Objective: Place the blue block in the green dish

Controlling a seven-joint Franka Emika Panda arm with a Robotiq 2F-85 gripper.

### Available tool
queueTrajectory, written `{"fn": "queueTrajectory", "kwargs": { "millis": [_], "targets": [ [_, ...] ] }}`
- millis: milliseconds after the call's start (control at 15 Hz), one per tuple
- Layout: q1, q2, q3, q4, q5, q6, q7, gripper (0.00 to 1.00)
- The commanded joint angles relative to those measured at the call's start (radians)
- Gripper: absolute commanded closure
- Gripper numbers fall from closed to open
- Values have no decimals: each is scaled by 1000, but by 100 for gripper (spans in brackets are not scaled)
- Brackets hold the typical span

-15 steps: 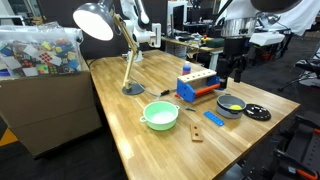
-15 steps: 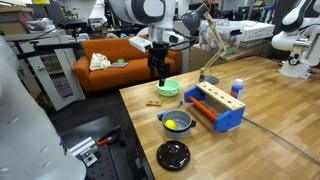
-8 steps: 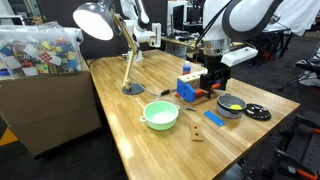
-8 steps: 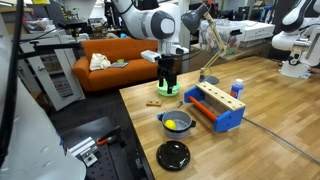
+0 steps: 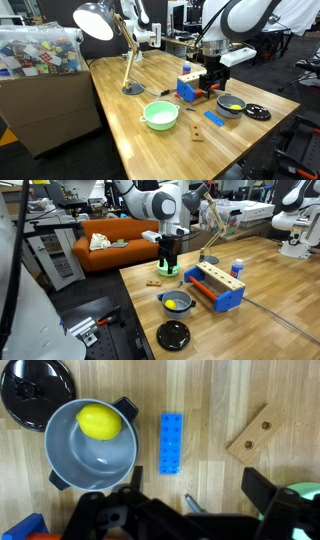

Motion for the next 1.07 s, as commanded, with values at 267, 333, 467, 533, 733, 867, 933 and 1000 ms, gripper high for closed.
{"fn": "queueTrajectory", "kwargs": {
  "millis": [267,333,467,533,733,867,933,1000],
  "targets": [
    [-6,108,5,38,74,8,-73,0],
    [-6,122,5,44,81,8,-82,0],
    [-9,150,6,58,99,10,-100,0],
    [-11,165,6,65,108,12,-111,0],
    [-15,208,4,84,135,13,-135,0],
    [-11,236,-5,91,135,15,-126,0],
    [-12,250,-7,95,138,14,-125,0],
    [-12,263,-10,100,138,13,-124,0]
  ]
}}
